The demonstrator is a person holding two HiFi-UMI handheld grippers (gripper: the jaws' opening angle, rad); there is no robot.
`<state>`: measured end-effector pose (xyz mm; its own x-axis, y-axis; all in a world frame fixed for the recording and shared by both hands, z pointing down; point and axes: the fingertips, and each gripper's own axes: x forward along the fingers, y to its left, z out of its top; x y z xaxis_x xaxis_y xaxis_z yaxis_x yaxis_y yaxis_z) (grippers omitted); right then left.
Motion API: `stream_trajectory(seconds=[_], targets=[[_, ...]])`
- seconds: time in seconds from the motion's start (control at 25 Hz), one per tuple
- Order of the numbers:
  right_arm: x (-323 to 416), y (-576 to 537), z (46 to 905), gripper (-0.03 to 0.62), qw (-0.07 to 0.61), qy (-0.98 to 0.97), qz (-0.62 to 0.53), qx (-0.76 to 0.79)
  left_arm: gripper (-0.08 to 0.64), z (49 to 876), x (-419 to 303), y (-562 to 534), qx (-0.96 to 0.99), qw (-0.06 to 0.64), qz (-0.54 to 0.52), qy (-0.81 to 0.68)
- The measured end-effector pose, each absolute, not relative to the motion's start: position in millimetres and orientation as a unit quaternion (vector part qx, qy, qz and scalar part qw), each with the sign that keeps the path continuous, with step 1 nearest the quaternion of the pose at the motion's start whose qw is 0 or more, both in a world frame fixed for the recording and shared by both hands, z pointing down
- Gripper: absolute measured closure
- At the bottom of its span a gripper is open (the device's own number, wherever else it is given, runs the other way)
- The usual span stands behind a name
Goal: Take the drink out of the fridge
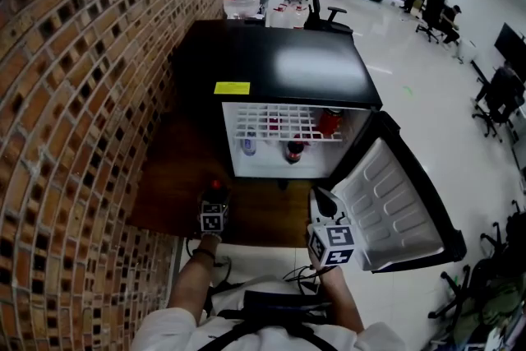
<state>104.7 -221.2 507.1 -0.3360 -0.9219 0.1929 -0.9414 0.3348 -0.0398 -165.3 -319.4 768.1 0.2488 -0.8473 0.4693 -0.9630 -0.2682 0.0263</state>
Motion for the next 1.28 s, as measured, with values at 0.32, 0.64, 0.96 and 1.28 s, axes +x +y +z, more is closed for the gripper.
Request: stream_trajectory(seconds=[0.32, 0.64, 0.96, 1.28], targets=[[109, -216, 507, 0.581, 0.064, -0.811, 0.076, 0.576, 0.245, 772, -167, -319, 0.770, 0.165, 0.195, -0.585], [107, -211, 509, 0.581, 0.063, -0.813, 0.077, 0.573, 0.183, 763, -169, -308, 0.772, 0.173, 0.177, -0.585], [101, -207, 509, 0.581, 0.065, -0.818, 0.077, 0.566, 0.141, 704, -164, -282, 0.779, 0.146, 0.124, -0.596], [99, -207, 504, 0.581, 0.065, -0.822, 0.068, 0.561, 0.326, 624, -138, -263, 0.789, 0.092, 0.127, -0.594]])
